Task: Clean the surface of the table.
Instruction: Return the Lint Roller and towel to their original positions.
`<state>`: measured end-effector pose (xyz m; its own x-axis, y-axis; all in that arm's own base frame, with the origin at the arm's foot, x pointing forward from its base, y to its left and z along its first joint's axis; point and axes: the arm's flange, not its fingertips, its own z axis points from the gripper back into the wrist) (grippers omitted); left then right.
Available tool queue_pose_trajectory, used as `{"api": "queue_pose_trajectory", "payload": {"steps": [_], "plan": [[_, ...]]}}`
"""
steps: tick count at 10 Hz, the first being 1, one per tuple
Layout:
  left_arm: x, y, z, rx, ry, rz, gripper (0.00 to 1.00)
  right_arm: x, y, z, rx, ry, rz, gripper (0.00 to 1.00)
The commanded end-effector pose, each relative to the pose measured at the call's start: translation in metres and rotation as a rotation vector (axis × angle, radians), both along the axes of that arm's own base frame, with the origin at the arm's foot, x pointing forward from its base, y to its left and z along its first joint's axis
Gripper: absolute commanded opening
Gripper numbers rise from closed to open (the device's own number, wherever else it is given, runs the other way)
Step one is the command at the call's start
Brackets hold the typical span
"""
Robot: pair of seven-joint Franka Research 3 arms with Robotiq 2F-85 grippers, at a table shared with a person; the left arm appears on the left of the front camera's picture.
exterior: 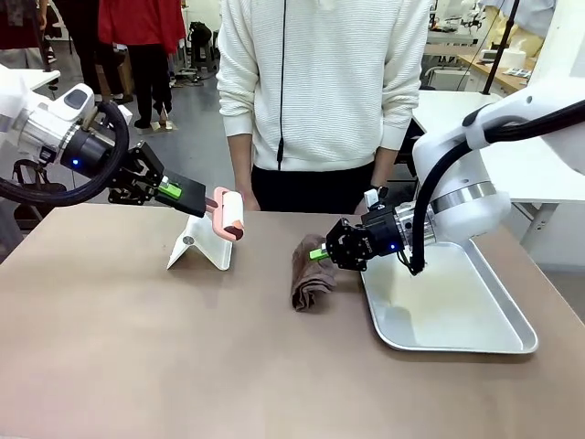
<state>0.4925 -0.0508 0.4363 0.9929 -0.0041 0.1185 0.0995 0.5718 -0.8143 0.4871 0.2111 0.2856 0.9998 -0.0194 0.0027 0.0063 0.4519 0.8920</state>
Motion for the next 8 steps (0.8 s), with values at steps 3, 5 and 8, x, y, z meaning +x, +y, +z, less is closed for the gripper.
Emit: {"api": "queue_pose_trajectory", "payload": {"steps": [3, 5, 8], "plan": [[0.015, -0.016, 0.003, 0.154, 0.065, -0.074, 0.20, 0.006, 0.003, -0.004, -0.011, 0.018, -0.015, 0.09], [0.041, -0.019, 0.021, 0.209, 0.126, -0.044, 0.20, 0.012, 0.005, -0.012, 0.014, 0.031, -0.005, 0.09], [0.074, -0.036, 0.025, 0.276, 0.171, 0.022, 0.20, 0.017, 0.005, -0.019, 0.014, 0.060, -0.011, 0.09]]}}
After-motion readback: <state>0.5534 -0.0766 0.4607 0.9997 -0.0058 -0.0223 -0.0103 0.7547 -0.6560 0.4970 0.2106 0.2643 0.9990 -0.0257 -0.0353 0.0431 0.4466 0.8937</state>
